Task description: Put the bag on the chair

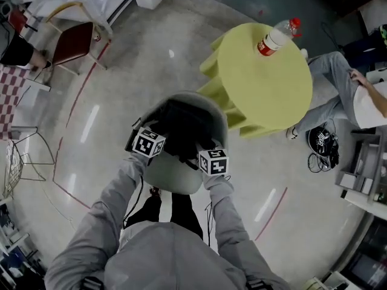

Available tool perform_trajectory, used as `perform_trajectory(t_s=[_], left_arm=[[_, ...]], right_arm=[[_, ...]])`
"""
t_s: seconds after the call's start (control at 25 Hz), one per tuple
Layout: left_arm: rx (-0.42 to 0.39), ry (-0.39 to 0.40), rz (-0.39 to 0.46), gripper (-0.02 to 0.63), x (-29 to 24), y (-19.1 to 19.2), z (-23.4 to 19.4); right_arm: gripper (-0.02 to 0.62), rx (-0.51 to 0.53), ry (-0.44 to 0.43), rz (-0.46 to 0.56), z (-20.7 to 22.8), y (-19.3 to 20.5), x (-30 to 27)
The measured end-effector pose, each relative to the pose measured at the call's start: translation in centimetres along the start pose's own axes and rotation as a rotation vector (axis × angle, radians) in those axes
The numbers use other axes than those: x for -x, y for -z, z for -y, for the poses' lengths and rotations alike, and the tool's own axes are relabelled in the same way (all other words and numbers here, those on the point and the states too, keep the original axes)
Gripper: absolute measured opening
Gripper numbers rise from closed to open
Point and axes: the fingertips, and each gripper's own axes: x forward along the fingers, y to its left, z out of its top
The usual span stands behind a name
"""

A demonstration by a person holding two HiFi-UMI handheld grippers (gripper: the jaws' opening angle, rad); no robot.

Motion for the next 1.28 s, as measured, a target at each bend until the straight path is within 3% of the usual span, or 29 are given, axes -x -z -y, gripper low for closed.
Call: perform_trajectory(t_s=[0.08, 0.2, 0.4, 0.6, 0.76, 1.08, 1.2, 1.28], left_arm=[[0.021, -0.035, -0.006, 0.184, 0.1, 0.8, -0.8], [0.051, -0.053, 0.006, 0.189, 1.0, 1.8, -1.6], [0.025, -0.080, 0.037, 0.185, 3.4, 2.0, -2.0], [-0.020, -0.053, 0.116, 0.095, 6.9, 1.1, -1.3], [-0.072, -0.021, 0.194, 0.023, 10.6, -0.5, -0.1], [-0.218, 0.080, 0.372, 0.006, 19.2, -4.2, 3.9], [-0.277, 0.089, 0.440, 0.006, 22.5, -5.3, 5.5], [-0.313, 0.092, 0.472, 0.006, 24.3, -5.9, 6.5]], right_arm=[[0.147, -0.070, 0.017, -0.008, 0.5, 0.7, 0.3], [0.158, -0.095, 0.064, 0.012, 0.7, 1.0, 1.4], [0.161, -0.108, 0.126, 0.046, 0.8, 0.7, 3.9], [0.160, -0.101, 0.164, 0.114, -0.5, -0.2, 6.9], [0.140, -0.008, 0.170, 0.164, -3.3, -2.0, 9.8], [0.077, 0.036, 0.196, 0.323, -9.4, -5.8, 15.1], [0.018, 0.086, 0.185, 0.362, -12.0, -6.9, 16.8], [0.012, 0.127, 0.169, 0.387, -13.7, -7.7, 18.0]])
